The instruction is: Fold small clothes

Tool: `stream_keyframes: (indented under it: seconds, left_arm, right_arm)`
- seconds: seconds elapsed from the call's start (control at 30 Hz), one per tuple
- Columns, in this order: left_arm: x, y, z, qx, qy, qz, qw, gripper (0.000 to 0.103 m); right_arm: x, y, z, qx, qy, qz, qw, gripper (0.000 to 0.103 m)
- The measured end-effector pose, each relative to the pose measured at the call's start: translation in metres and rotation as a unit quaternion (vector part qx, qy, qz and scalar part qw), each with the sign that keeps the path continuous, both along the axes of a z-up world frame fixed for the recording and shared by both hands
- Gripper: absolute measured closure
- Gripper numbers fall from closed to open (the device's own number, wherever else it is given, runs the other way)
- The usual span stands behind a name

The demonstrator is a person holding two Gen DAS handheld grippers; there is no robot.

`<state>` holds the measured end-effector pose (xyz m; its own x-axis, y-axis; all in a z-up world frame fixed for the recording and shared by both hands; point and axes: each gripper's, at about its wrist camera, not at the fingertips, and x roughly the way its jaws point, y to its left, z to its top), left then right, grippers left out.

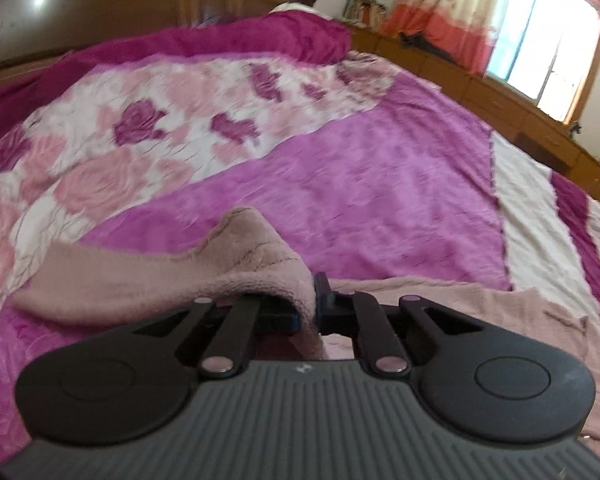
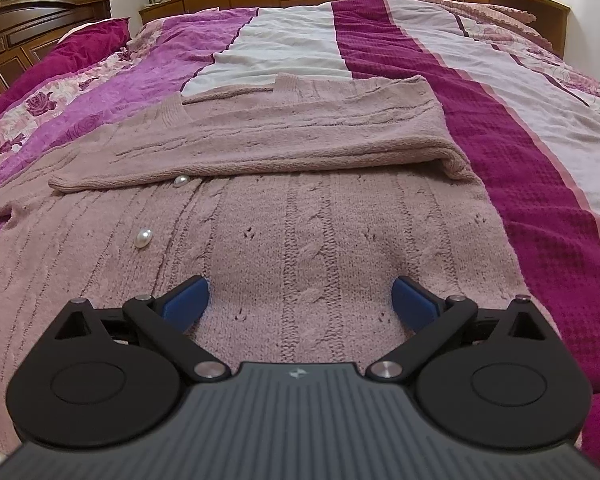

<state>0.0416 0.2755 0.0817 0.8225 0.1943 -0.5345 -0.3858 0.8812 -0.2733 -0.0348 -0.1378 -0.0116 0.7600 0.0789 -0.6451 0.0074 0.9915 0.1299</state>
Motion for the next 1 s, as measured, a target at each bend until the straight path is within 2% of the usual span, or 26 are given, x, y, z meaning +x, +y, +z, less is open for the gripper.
stream_keyframes:
  seconds: [0.27,0.43,0.53,0.73,1.0]
  left_arm:
    - [0.009,-0.038,0.03,-0.009,-0.034,-0.042,0.9985,0.094]
    - [0.018,-0.075,0.047,0.008,-0.044,-0.075,0.9961,0.094]
    - [0.025,-0.095,0.052,0.008,-0.045,-0.089,0.995,0.094]
    - [0.04,-0.131,0.059,0.004,-0.049,-0.115,0.9921,0.094]
    - [0.052,-0.185,0.055,0.0,-0.054,-0.168,0.9843,0.094]
  right_arm:
    - [-0.001,-0.002,0.0,0.008,-0.003,0.002,1.0,0.001]
    - [-0.001,-0.005,0.004,0.019,-0.002,0.0,1.0,0.001]
    - [0.001,-0.006,0.013,0.031,0.003,-0.006,0.999,0.001]
    - [-0.005,-0.003,0.033,0.034,-0.029,0.012,0.999,0.001]
    - [-0.006,-0.012,0.026,0.06,-0.016,0.002,0.998,0.001]
